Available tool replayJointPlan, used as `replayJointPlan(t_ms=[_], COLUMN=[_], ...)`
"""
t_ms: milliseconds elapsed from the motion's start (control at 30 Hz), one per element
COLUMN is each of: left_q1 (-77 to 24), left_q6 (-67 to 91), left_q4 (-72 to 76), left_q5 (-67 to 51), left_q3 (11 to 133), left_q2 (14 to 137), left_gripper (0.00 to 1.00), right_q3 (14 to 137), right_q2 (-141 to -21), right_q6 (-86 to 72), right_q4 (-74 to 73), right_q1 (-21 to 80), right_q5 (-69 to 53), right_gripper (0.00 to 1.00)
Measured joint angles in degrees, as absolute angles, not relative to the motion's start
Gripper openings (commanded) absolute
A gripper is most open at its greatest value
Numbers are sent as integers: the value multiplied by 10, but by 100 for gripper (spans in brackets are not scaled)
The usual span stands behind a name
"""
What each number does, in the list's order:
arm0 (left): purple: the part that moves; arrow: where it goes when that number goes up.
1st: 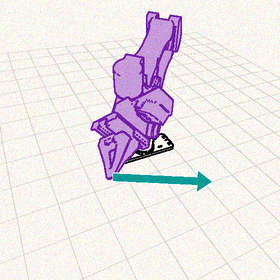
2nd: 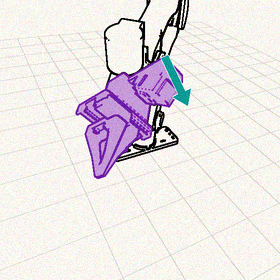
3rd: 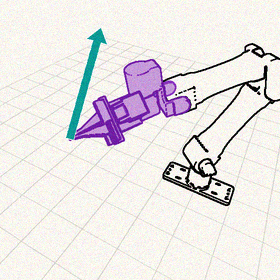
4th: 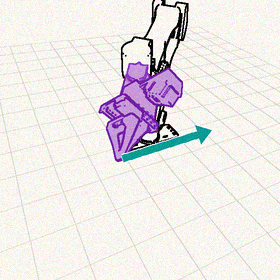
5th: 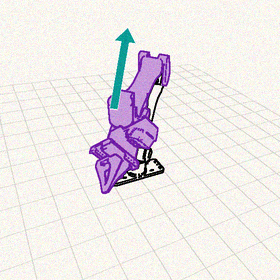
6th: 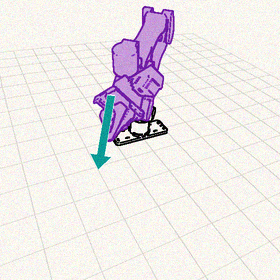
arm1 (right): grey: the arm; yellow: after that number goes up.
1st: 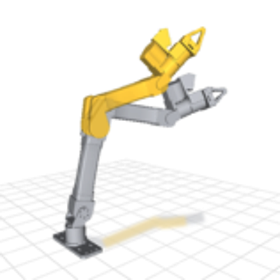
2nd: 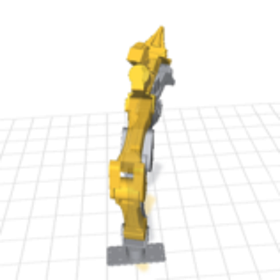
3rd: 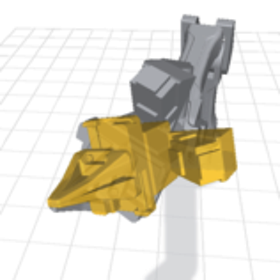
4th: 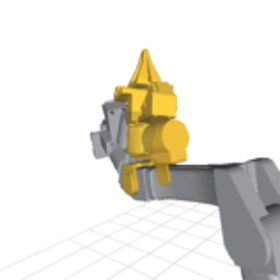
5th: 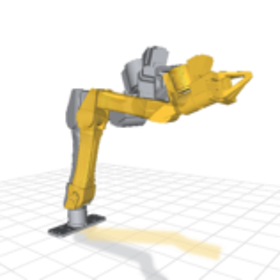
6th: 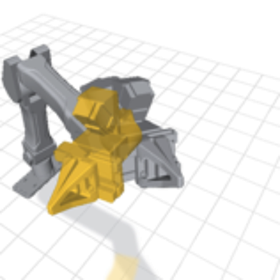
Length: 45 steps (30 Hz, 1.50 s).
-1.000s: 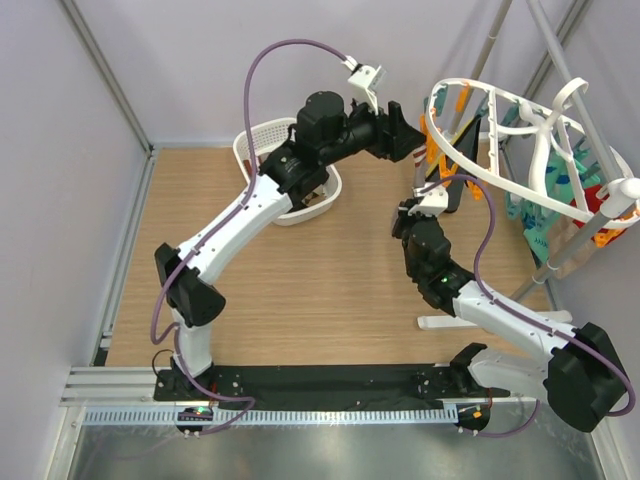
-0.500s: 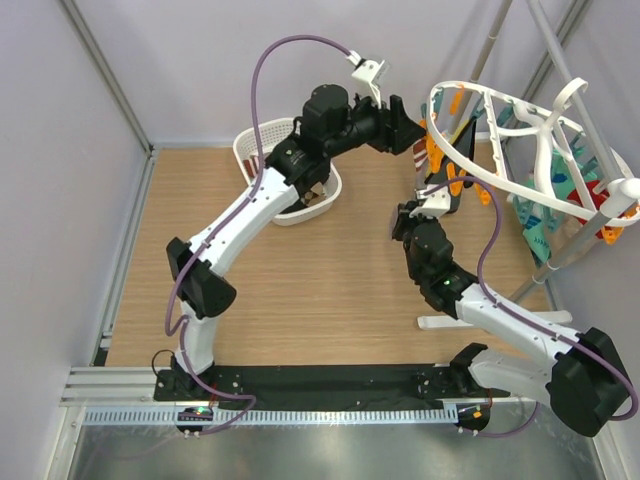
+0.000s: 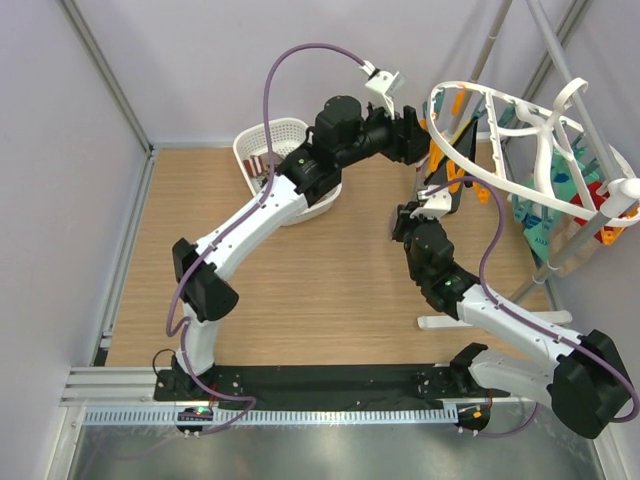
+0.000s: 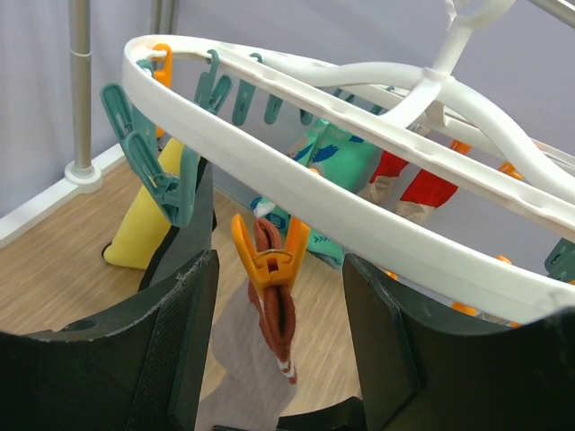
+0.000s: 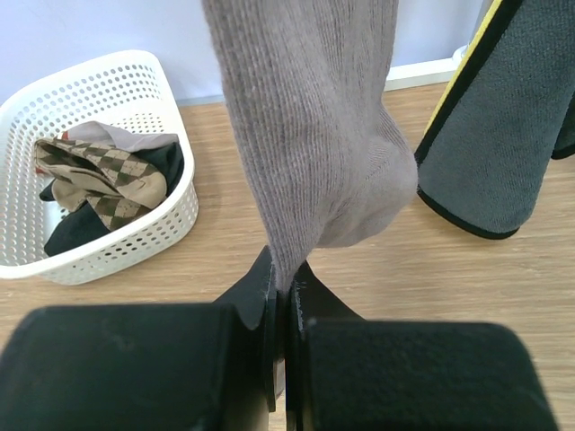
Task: Remove the socks clipped to the hanger
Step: Remove the sock from the hanger, then place the sock in the bin.
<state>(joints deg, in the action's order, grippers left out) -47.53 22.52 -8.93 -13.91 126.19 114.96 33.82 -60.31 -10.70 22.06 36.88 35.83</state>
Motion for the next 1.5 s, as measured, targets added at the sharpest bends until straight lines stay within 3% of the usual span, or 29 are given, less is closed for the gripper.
replayJointPlan(t_ms=[767,900,1000,1033,1067,1333,1400,1433,1467,1500], left_q1=[-475,-475,-475,-475,-475,-476,-476,-476,-476,-476], left_q6=[263,268,272,273,274,295,296,296,295,293], left_q4=[-22,-10,-4,-3,-1,8,8,8,10,11], left_q5=[-126,-126,-126,-126,-126,-123,-122,-121,-120,-118], left_q3=[1272,1269,1268,1268,1268,1268,1268,1268,1264,1255], left_q2=[1200,1200,1200,1200,1200,1199,1199,1198,1196,1192], left_gripper=[59,52,31,11,3,0,5,35,49,70], right_q3=[312,312,312,312,312,312,310,309,308,308], right_q2=[-587,-585,-581,-581,-581,-581,-581,-580,-579,-576], right_q6=[-121,-122,-122,-123,-123,-127,-129,-131,-134,-136], right_q4=[221,222,222,222,222,215,213,209,206,201], right_q1=[369,369,369,369,369,369,369,369,369,369], right_q5=[343,343,342,342,342,337,336,335,332,328], right_gripper=[1,1,1,1,1,1,1,1,1,1])
